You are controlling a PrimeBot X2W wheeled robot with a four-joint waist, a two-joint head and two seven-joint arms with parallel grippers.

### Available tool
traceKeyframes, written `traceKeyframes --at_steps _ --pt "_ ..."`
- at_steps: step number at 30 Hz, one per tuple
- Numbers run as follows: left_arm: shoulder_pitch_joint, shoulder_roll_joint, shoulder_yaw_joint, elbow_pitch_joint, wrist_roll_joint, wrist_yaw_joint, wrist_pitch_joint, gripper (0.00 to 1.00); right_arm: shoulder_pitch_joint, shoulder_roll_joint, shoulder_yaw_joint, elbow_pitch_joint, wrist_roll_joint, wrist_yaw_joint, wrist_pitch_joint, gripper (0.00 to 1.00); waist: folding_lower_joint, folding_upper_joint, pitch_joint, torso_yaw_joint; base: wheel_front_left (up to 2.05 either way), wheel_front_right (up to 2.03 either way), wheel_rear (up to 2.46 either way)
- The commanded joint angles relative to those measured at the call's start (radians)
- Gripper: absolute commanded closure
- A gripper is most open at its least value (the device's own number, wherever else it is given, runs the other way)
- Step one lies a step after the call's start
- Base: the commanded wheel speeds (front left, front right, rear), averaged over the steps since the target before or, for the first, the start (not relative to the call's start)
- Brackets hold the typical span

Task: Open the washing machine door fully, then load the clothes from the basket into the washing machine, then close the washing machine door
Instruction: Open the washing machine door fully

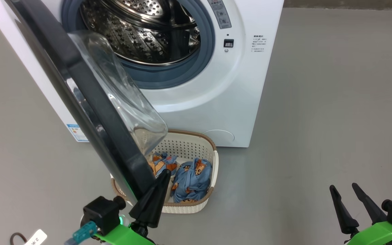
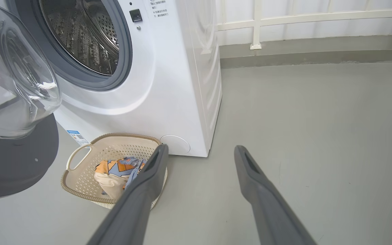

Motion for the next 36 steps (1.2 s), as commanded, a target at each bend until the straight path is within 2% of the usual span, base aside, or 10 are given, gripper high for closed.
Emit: traceKeyframes --at_steps 1,16,36 --pt "-0.047 0.007 0.043 -0.011 -0.009 0.004 -0.012 1.0 -0.007 -0.018 0.01 -0.025 -0.013 0.002 -0.012 0.0 0.0 0.0 -0.005 0.005 0.0 0.0 0.0" --pt "-0.039 0.027 0.074 0.059 -0.039 0.009 -0.036 1.0 0.012 -0.023 0.011 -0.031 -0.006 0.002 -0.012 0.0 0.0 0.0 -0.032 0.053 0.0 0.0 0.0" --pt "0.021 0.06 0.077 -0.035 -0.024 0.06 -0.018 1.0 0.016 -0.033 0.008 -0.036 -0.013 0.002 -0.012 0.0 0.0 0.0 -0.028 0.158 0.0 0.0 0.0"
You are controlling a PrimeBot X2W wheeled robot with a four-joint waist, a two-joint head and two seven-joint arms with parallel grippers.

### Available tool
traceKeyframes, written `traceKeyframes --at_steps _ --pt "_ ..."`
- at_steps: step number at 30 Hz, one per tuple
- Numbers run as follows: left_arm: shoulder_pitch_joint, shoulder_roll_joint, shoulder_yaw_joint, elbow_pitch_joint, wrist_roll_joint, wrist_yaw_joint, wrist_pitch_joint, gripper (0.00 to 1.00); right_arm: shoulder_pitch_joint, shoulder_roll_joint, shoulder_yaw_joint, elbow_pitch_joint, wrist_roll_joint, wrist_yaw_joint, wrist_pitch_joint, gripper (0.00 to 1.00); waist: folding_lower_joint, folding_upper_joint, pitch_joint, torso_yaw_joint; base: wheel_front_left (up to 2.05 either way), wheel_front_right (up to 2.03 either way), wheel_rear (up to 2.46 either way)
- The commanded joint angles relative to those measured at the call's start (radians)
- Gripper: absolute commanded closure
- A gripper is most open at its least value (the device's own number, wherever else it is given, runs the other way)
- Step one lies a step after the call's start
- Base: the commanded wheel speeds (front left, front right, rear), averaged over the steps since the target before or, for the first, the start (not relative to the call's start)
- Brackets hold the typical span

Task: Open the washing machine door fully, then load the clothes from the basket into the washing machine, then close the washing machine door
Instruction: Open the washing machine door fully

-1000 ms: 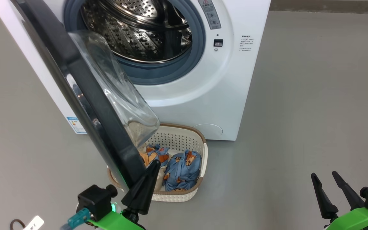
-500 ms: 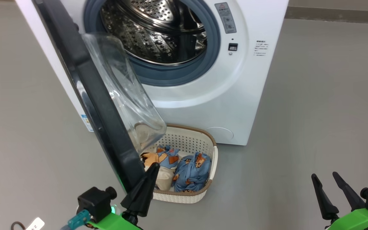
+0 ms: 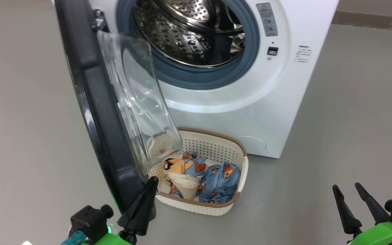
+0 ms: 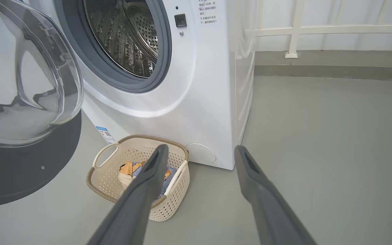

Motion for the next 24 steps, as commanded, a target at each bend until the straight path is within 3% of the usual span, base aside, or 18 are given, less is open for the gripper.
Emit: traceKeyframes --at_steps 1,24 --pt "-0.017 0.024 0.058 -0.03 0.0 0.02 -0.004 1.0 0.007 -0.025 0.019 -0.023 -0.013 0.002 -0.012 0.0 0.0 0.0 0.001 0.016 0.0 0.0 0.0" --pt "-0.003 0.065 0.112 -0.085 -0.006 0.075 0.002 1.0 -0.001 -0.034 0.017 -0.023 -0.026 0.002 -0.012 0.0 0.0 0.0 0.023 0.168 0.0 0.0 0.0"
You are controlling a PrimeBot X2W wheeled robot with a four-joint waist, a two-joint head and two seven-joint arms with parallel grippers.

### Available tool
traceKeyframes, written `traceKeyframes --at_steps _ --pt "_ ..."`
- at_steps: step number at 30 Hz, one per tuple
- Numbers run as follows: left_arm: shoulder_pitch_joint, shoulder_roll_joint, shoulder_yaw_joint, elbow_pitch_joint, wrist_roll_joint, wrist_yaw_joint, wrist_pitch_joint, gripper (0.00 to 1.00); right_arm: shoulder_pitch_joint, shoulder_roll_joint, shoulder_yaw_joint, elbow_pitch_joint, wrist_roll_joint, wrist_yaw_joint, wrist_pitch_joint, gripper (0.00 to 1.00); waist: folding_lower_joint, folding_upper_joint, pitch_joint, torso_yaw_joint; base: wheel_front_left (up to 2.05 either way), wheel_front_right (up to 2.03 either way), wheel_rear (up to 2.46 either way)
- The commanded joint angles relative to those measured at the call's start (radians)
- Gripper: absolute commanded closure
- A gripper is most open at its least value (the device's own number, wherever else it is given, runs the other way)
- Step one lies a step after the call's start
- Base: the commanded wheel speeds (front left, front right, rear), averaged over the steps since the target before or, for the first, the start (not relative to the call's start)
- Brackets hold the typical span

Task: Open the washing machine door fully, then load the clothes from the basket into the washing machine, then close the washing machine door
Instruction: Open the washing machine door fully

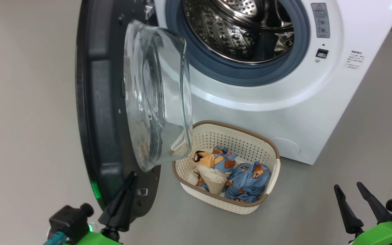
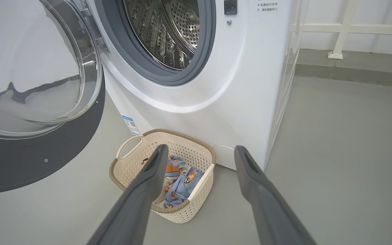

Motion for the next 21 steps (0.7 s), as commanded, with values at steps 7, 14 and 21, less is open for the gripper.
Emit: traceKeyframes --at_steps 7,14,21 --pt "-0.046 0.047 0.089 0.003 -0.011 0.03 -0.015 1.0 -0.003 -0.029 0.031 -0.022 -0.008 0.002 -0.012 0.0 0.0 0.0 0.004 0.029 0.0 0.0 0.0" --pt "-0.077 0.066 0.135 0.052 -0.033 0.036 -0.029 1.0 0.0 -0.031 0.037 -0.02 -0.007 0.002 -0.012 0.0 0.0 0.0 0.005 0.036 0.0 0.0 0.0" --pt "-0.114 0.089 0.181 0.105 -0.044 0.045 -0.047 1.0 -0.003 -0.034 0.046 -0.019 -0.005 0.002 -0.012 0.0 0.0 0.0 0.006 0.033 0.0 0.0 0.0"
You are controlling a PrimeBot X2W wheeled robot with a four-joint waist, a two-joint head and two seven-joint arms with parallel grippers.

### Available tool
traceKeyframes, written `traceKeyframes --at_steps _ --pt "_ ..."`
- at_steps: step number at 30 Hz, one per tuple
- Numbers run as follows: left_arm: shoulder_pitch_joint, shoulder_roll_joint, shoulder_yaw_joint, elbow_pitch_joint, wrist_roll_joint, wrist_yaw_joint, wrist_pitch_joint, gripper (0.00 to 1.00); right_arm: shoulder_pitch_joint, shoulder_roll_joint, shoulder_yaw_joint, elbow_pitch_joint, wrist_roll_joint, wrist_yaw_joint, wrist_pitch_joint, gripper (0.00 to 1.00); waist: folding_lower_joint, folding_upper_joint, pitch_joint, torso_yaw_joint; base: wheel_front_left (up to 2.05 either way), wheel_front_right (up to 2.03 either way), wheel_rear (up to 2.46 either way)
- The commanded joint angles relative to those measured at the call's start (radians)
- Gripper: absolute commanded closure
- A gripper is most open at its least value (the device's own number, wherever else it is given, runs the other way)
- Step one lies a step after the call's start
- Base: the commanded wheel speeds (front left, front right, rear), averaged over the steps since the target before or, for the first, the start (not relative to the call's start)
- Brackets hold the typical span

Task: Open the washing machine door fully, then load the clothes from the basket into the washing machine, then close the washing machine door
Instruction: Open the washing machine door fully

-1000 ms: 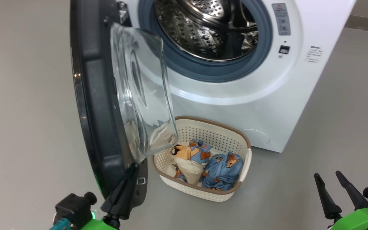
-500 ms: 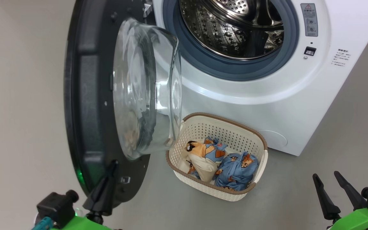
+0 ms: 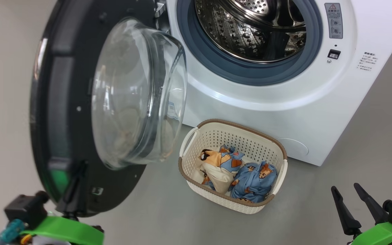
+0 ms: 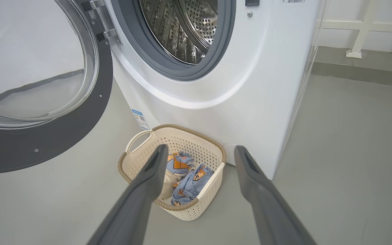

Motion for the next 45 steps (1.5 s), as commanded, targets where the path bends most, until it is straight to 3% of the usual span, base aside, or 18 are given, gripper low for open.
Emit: traceKeyframes --at_steps 1,15,27,45 --pt "-0.062 0.039 0.066 -0.006 -0.007 0.017 -0.015 1.0 -0.004 -0.026 0.021 -0.02 -0.005 0.002 -0.012 0.0 0.0 -0.0001 0.002 -0.001 0.0 0.0 0.0" --pt "-0.2 0.094 0.153 0.199 -0.01 0.02 -0.068 1.0 -0.018 -0.036 0.028 -0.026 -0.008 0.002 -0.012 0.0 0.0 -0.0001 0.043 -0.008 0.0 0.0 0.0" --pt "-0.388 0.136 0.232 0.449 0.002 -0.015 -0.093 1.0 -0.052 -0.052 0.021 -0.031 -0.016 0.002 -0.012 0.0 0.0 -0.0001 0.105 -0.017 0.0 0.0 0.0" --pt "-0.612 0.188 0.371 0.742 0.112 -0.043 -0.094 1.0 -0.119 -0.08 0.033 -0.041 -0.032 0.002 -0.012 0.0 0.0 -0.0001 0.22 -0.03 0.0 0.0 0.0"
